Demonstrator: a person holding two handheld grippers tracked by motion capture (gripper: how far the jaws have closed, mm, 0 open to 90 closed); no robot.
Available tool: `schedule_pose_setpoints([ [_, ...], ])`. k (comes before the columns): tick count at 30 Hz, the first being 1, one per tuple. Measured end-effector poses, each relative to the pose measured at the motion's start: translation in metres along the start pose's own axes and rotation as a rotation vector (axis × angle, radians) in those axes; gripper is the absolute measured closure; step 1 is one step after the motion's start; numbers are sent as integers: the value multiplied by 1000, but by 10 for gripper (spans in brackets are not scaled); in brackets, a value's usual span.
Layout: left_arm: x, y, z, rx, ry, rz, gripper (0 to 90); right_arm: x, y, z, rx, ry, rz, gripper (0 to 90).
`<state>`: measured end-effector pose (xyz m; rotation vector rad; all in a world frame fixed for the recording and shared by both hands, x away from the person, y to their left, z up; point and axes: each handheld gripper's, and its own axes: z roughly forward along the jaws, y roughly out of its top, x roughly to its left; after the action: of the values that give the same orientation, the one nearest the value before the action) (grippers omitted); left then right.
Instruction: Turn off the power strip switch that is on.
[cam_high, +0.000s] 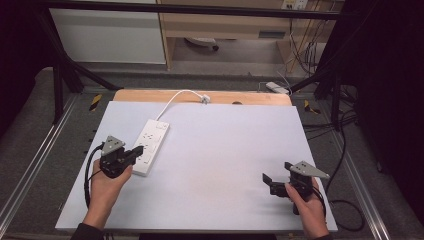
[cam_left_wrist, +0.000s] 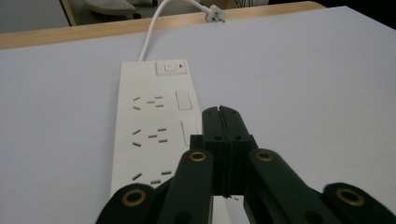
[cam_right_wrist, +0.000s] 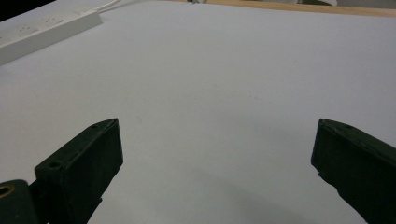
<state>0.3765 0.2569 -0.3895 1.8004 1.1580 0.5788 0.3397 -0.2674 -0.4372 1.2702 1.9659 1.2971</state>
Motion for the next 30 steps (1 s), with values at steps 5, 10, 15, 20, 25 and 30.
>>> schedule_pose_setpoints([
  [5, 7, -6, 2, 15, 1, -24, 900, -1, -1, 1, 3, 0, 4, 26],
  [10, 8, -7, 0, 20, 4, -19, 900, -1, -1, 2, 8, 2, 4, 27],
  [15, 5, -9, 0, 25, 5, -8, 900, 0, 0, 1, 7, 2, 2, 27],
  [20, 3, -13, 0, 40, -6, -3, 900, -1, 0, 0, 6, -2, 3, 27],
  [25, 3, -17, 1, 55, -10, 2, 900, 0, 0, 1, 9, -3, -1, 27],
  [30, 5, -22, 7, 76, -11, -2, 900, 0, 0, 1, 11, -3, -4, 26],
])
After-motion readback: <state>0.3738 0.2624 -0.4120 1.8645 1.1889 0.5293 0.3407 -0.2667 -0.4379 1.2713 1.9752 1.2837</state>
